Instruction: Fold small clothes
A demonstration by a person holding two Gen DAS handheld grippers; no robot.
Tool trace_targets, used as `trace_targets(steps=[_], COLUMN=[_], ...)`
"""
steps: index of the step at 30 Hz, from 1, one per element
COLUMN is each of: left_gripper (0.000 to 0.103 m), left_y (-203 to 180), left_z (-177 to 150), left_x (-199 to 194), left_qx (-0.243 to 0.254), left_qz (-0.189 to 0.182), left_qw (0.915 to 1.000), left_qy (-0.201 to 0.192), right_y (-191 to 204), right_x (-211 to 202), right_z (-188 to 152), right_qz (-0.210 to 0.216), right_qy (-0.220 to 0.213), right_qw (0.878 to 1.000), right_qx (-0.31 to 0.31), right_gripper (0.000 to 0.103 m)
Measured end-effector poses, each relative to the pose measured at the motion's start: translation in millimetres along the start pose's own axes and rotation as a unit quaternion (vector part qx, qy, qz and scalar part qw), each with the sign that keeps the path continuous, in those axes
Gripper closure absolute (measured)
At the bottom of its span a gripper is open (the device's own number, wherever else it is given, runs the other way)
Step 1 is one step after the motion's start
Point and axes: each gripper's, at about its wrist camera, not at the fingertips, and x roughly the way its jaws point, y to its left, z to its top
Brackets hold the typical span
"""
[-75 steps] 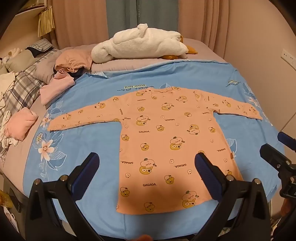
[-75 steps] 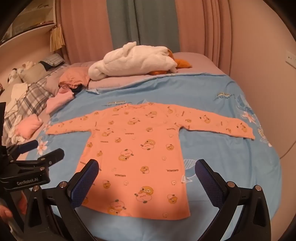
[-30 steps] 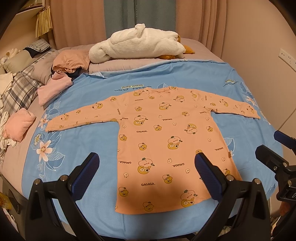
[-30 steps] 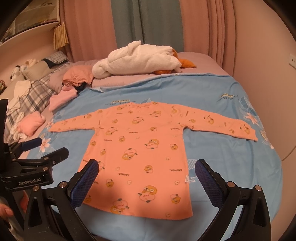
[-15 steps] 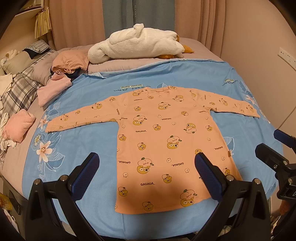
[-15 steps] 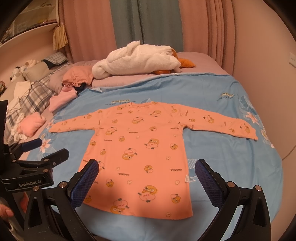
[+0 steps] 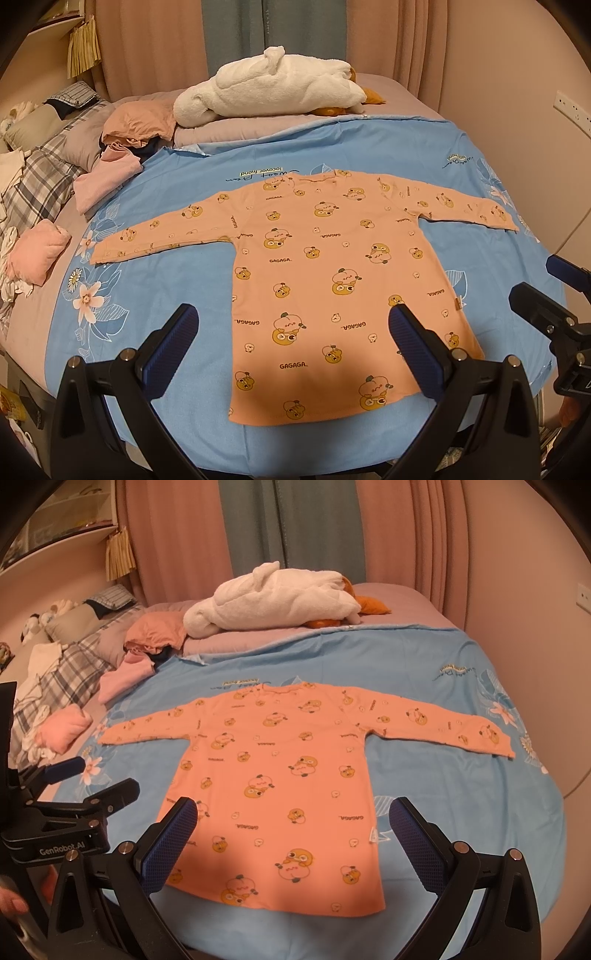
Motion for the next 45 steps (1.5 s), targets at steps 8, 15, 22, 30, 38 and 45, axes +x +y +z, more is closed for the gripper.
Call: trace_targets(steps=[8,15,22,30,38,45], left_gripper=[0.0,0.0,0.0,0.0,0.0,0.0], left_y=[-1,-2,-4,3,10,-3], left_z=[0,0,-1,-13,-25,-5], left_x=[0,0,2,52,108,152], left_qx=[0.0,0.001,0.0,-0.042,-0.1,-0.07], left_qz=[0.001,0.001,-0.001,-0.049,-0.119,-0.079], left_qw=[1.0,1.0,1.0,0.9968,0.9854,0.9904], left_qy=[0.0,0.0,0.003,0.047,0.07,0.089], right_y=[0,0,0,-27,-99,-190], right_x=[0,0,0,35,72,90], right_z=[0,-1,-1,-21,-57,-74], right_qz=[0.001,0.001,0.002,0.039,0.047,0.034], right_qy=[0.0,0.0,0.001,0.036,0.037,-0.005], right_qw=[1.0,1.0,1.0,0.997,0.981,0.948], right_qx=[0.0,0.0,0.001,0.063,0.186,0.316], right_gripper=[0.0,0.0,0.0,0.0,0.0,0.003])
